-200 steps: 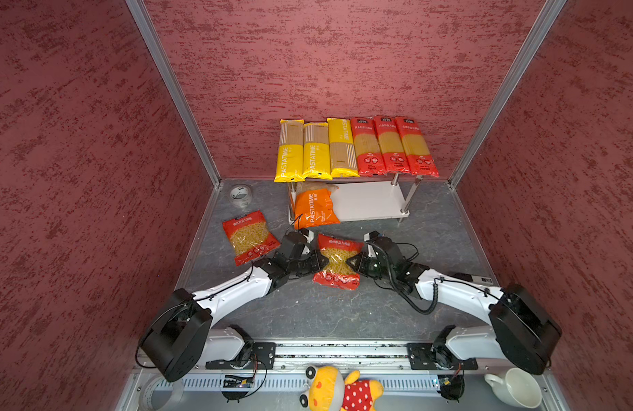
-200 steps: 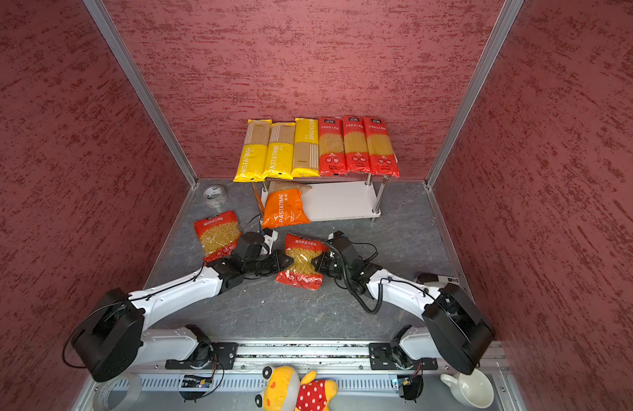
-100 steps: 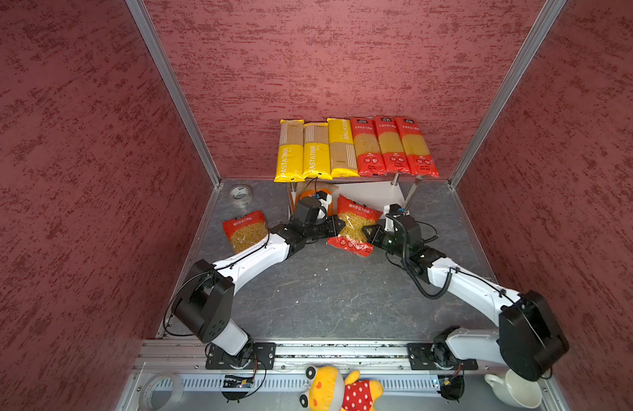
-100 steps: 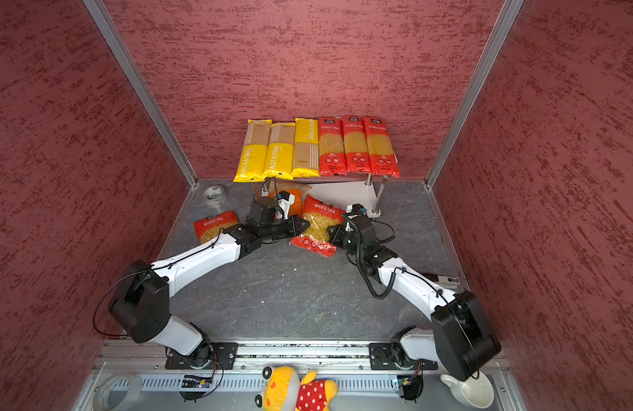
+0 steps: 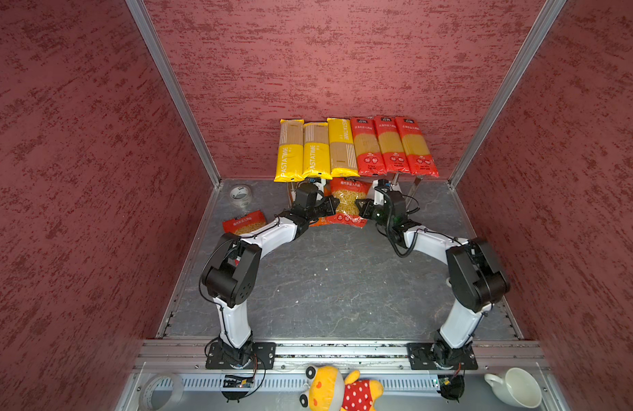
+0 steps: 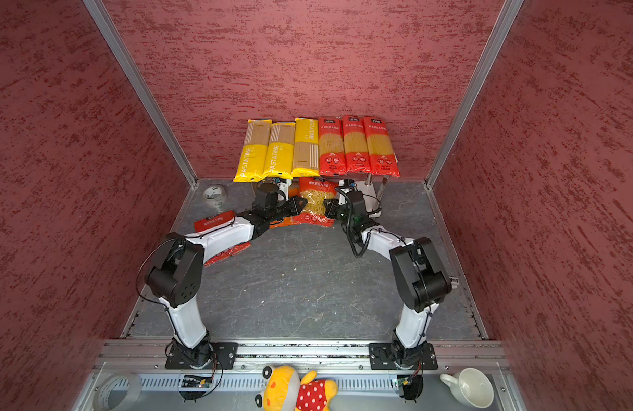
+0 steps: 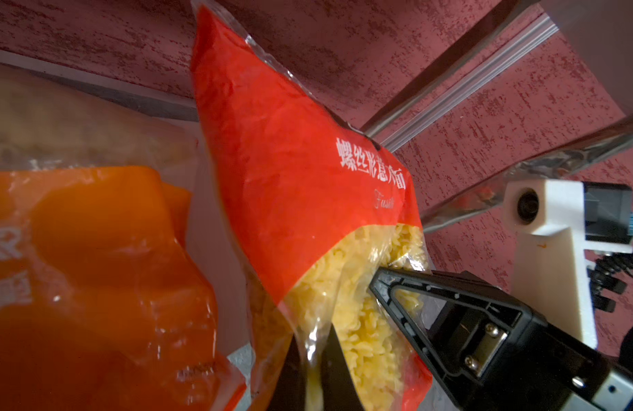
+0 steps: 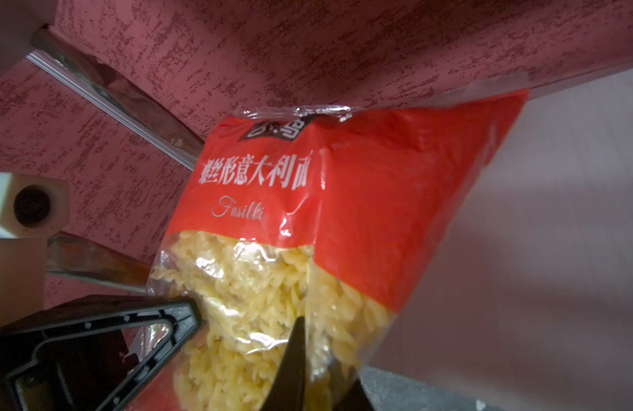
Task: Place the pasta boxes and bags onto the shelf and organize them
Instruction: 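Set the red fusilli bag under the shelf beside the orange bag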
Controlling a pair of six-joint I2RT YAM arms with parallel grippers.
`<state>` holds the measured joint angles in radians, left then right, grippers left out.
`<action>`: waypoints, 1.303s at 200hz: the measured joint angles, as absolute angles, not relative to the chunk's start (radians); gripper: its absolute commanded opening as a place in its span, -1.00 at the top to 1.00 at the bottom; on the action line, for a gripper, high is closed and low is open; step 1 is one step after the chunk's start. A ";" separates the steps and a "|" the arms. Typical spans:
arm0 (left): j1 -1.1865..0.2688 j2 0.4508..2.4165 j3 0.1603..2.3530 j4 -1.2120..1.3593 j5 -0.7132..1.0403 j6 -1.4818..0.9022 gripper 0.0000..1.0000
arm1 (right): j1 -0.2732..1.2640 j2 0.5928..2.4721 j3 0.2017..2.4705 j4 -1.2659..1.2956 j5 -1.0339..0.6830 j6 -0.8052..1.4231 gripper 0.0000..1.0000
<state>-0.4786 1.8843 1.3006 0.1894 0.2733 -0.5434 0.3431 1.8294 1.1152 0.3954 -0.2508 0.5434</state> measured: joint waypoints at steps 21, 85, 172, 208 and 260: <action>-0.480 1.949 1.348 0.197 0.265 -0.550 0.76 | 0.323 1.901 1.169 0.393 -0.250 0.535 0.60; -0.507 2.011 1.418 0.200 0.250 -0.546 0.46 | 0.291 1.968 1.248 0.364 -0.204 0.526 0.11; -0.530 1.863 1.335 0.157 0.194 -0.497 -0.21 | 0.292 1.951 1.252 0.313 -0.195 0.569 -0.07; -0.569 1.769 1.264 0.141 0.176 -0.484 -0.23 | 0.291 1.954 1.252 0.297 -0.207 0.577 -0.02; -0.597 1.629 1.050 0.130 0.160 -0.484 -0.24 | 0.296 2.085 1.444 0.226 -0.277 0.599 0.00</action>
<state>-0.5972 1.6295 1.0504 0.1295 0.1600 -0.4839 0.2962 2.0846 1.4437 0.2260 -0.2771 0.5991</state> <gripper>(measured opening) 0.616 0.500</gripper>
